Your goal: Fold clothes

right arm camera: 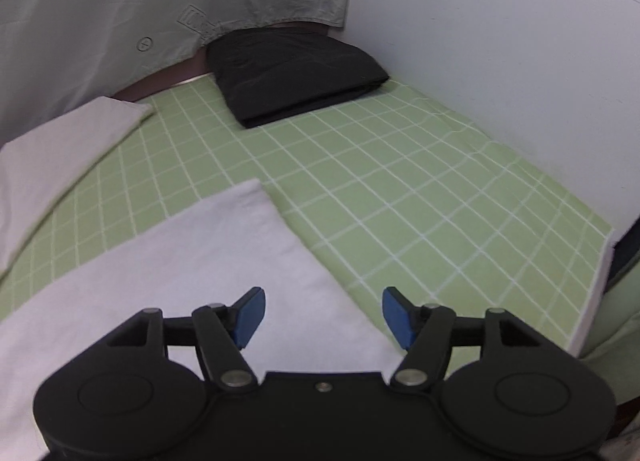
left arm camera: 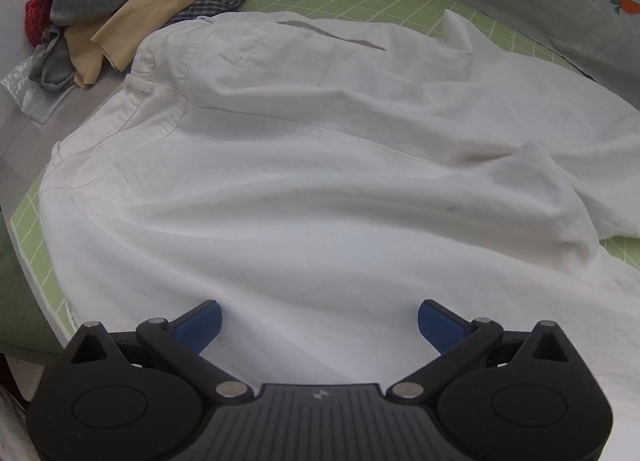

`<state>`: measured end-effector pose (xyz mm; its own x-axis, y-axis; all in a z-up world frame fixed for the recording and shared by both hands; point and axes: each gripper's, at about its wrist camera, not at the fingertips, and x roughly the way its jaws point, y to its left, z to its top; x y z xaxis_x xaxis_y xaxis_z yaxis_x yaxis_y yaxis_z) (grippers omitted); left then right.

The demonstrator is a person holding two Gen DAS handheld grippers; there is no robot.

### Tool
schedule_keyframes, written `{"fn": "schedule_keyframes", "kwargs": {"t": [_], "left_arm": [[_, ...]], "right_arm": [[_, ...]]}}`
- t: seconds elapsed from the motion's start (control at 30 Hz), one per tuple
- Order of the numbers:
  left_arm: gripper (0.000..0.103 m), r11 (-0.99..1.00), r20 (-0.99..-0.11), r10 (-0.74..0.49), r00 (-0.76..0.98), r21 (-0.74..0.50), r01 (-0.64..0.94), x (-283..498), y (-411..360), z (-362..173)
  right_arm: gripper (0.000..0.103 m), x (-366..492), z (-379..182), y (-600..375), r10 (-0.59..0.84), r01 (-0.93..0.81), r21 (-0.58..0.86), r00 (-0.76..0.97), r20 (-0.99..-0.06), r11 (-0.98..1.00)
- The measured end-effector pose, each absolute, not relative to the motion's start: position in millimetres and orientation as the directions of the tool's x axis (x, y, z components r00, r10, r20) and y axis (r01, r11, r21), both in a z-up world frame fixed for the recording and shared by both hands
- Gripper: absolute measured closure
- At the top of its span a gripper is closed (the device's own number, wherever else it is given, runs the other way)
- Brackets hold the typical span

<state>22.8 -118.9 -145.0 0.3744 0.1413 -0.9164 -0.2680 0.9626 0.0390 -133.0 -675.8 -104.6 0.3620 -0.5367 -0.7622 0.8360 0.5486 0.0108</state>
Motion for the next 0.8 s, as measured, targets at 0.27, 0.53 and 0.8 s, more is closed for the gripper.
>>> {"fn": "schedule_keyframes", "kwargs": {"t": [0.27, 0.53, 0.8], "left_arm": [[0.0, 0.941, -0.921, 0.178, 0.346, 0.056, -0.335, 94.2, -123.6, -160.8], [0.0, 0.922, -0.943, 0.138, 0.304, 0.01, -0.387, 114.4, -118.9, -162.5], [0.0, 0.914, -0.949, 0.133, 0.284, 0.007, -0.405, 118.6, -119.9, -160.6]], "right_arm": [[0.035, 0.7, -104.1, -686.5, -0.463, 0.741, 0.166, 0.561, -0.686, 0.651], [0.035, 130.1, -133.8, -735.3, -0.419, 0.726, 0.219, 0.586, -0.694, 0.652], [0.039, 204.3, -162.7, -760.4, -0.371, 0.7, 0.233, 0.596, -0.712, 0.675]]}}
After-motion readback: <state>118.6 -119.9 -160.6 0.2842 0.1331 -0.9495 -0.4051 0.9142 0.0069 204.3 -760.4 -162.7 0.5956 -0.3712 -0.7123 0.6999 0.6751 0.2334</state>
